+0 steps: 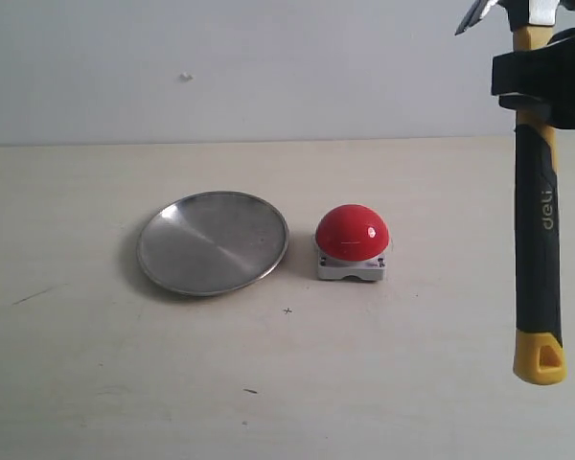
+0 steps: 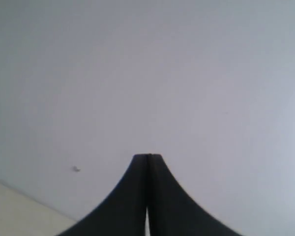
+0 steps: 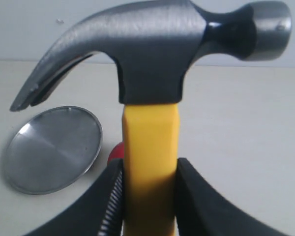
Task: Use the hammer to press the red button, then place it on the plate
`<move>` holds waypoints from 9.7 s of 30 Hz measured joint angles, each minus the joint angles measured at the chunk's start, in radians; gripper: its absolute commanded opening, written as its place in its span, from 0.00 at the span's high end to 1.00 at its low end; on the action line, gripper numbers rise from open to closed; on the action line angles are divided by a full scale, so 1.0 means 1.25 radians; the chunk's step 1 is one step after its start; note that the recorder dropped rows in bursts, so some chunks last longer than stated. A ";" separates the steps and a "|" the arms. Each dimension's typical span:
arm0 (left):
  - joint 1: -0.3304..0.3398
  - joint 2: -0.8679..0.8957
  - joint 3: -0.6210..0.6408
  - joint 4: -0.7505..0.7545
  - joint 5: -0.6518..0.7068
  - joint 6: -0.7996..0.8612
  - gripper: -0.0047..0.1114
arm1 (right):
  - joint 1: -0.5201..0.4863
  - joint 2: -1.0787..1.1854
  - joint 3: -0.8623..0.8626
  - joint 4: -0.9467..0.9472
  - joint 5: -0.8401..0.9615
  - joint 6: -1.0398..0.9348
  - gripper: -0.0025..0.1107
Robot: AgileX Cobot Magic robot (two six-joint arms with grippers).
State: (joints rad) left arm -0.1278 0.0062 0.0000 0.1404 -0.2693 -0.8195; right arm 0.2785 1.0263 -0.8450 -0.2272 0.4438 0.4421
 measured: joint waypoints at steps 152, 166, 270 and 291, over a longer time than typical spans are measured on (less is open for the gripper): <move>-0.464 1.222 -0.543 0.596 0.005 -0.062 0.96 | 0.000 -0.762 0.648 0.262 -0.643 -0.516 0.98; -0.464 1.222 -0.543 0.610 0.020 -0.076 0.96 | 0.000 -0.805 0.672 0.323 -0.382 -0.511 0.98; -0.422 0.943 -0.694 0.395 0.225 -0.225 0.96 | 0.000 -0.805 0.672 0.353 -0.071 -0.378 0.98; -0.097 1.316 -0.665 0.949 -0.461 -0.825 0.96 | 0.000 -0.805 0.672 0.353 -0.071 -0.378 0.98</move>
State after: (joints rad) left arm -0.2487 1.6508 -0.8315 1.3267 -0.8456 -1.8506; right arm 0.2785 0.0204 -0.0047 0.2141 0.3551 -0.0307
